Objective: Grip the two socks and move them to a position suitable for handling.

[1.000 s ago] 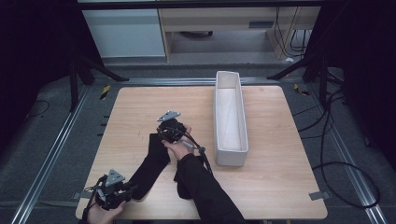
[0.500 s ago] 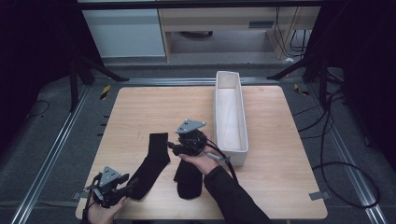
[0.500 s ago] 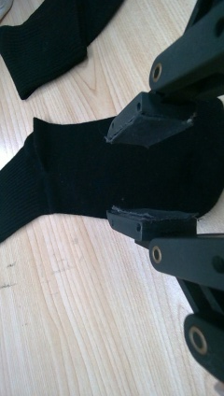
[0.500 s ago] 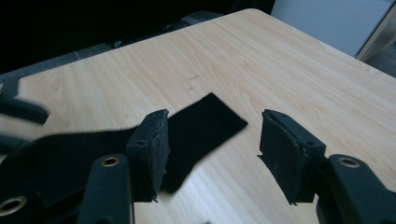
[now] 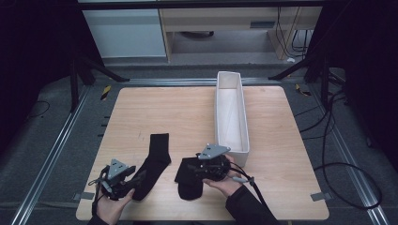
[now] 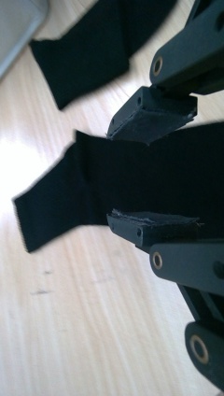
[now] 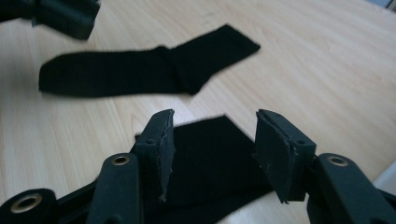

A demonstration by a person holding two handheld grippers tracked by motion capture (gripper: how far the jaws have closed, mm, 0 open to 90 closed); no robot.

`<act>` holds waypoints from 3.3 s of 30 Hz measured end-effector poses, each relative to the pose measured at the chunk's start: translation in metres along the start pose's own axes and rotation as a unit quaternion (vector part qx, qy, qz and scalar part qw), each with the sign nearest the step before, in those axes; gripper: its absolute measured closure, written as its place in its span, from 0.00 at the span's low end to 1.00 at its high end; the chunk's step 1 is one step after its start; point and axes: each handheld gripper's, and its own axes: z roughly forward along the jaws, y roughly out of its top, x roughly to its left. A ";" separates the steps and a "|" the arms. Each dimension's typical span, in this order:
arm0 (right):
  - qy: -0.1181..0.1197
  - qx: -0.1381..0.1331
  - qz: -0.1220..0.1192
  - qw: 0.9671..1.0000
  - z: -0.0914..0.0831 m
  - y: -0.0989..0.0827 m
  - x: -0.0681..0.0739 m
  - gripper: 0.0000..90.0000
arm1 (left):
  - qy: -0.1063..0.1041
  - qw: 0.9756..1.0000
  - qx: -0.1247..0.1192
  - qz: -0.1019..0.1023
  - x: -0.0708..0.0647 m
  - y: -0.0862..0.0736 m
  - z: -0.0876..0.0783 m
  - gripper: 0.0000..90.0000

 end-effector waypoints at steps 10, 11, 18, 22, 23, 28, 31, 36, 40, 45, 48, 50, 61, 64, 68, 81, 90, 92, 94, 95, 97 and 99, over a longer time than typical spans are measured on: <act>0.028 0.025 0.005 0.999 0.006 -0.033 0.010 0.61 | -0.018 1.000 0.002 0.021 -0.023 0.011 0.019 0.58; 0.031 0.028 0.005 0.999 0.009 -0.036 0.011 0.61 | -0.021 1.000 0.007 0.018 -0.023 0.006 0.021 0.58; 0.055 0.044 -0.008 0.998 0.021 -0.042 0.022 0.64 | -0.030 0.999 0.016 0.013 -0.020 -0.003 0.021 0.59; 0.061 0.061 -0.016 0.996 0.030 -0.045 0.024 0.71 | -0.040 0.999 0.020 0.019 -0.024 -0.004 0.023 0.59; 0.061 0.064 -0.016 0.996 0.032 -0.046 0.025 0.75 | -0.044 0.999 0.021 0.020 -0.025 -0.004 0.023 0.59; 0.067 0.069 0.005 0.995 0.033 -0.043 0.022 0.92 | -0.063 0.997 0.023 0.033 -0.036 -0.004 0.024 0.60; 0.072 0.058 0.029 0.995 0.031 -0.039 0.019 0.94 | -0.076 0.996 0.025 0.037 -0.042 -0.005 0.024 0.61; 0.064 0.028 0.044 0.997 0.025 -0.031 0.016 0.94 | -0.091 0.994 0.032 0.047 -0.052 -0.006 0.025 0.61; 0.044 -0.011 0.058 0.997 0.017 -0.022 0.011 0.94 | -0.113 0.990 0.047 0.064 -0.068 -0.008 0.033 0.62; 0.032 -0.022 0.068 0.997 0.012 -0.020 0.006 0.94 | -0.128 0.987 0.057 0.077 -0.083 -0.009 0.043 0.62; 0.031 -0.027 0.071 0.997 0.011 -0.018 0.005 0.94 | -0.138 0.983 0.066 0.097 -0.093 -0.010 0.050 0.63; 0.031 -0.027 0.070 0.997 0.011 -0.018 0.005 0.94 | -0.140 0.981 0.075 0.111 -0.100 -0.012 0.056 0.64; 0.002 -0.030 0.060 0.998 0.011 -0.011 -0.001 0.94 | -0.136 0.979 0.093 0.120 -0.100 -0.013 0.058 0.97; -0.005 -0.028 0.062 0.998 0.011 -0.010 -0.004 0.94 | -0.138 0.979 0.095 0.119 -0.099 -0.013 0.054 0.98; -0.029 -0.029 0.061 0.997 0.012 -0.005 -0.012 0.95 | -0.145 0.977 0.097 0.120 -0.093 -0.012 0.047 0.98; -0.114 -0.014 0.047 0.992 0.033 0.027 -0.020 0.95 | -0.134 0.975 0.115 0.133 -0.062 -0.027 0.014 0.98; -0.168 0.026 0.053 0.984 0.057 0.028 -0.030 0.95 | -0.133 0.976 0.121 0.125 -0.053 -0.030 0.018 0.98; -0.176 0.031 0.049 0.983 0.061 0.028 -0.030 0.94 | -0.137 0.975 0.121 0.123 -0.053 -0.030 0.020 0.98; -0.176 0.028 0.047 0.983 0.064 0.028 -0.031 0.93 | -0.139 0.975 0.121 0.124 -0.055 -0.030 0.021 0.98; -0.176 0.026 0.044 0.983 0.065 0.028 -0.031 0.92 | -0.140 0.975 0.120 0.124 -0.055 -0.030 0.021 0.98; -0.173 0.012 0.033 0.984 0.066 0.029 -0.031 0.87 | -0.141 0.975 0.120 0.125 -0.056 -0.030 0.021 0.98; -0.174 0.010 0.024 0.984 0.065 0.029 -0.029 0.85 | -0.142 0.975 0.120 0.125 -0.057 -0.031 0.022 0.97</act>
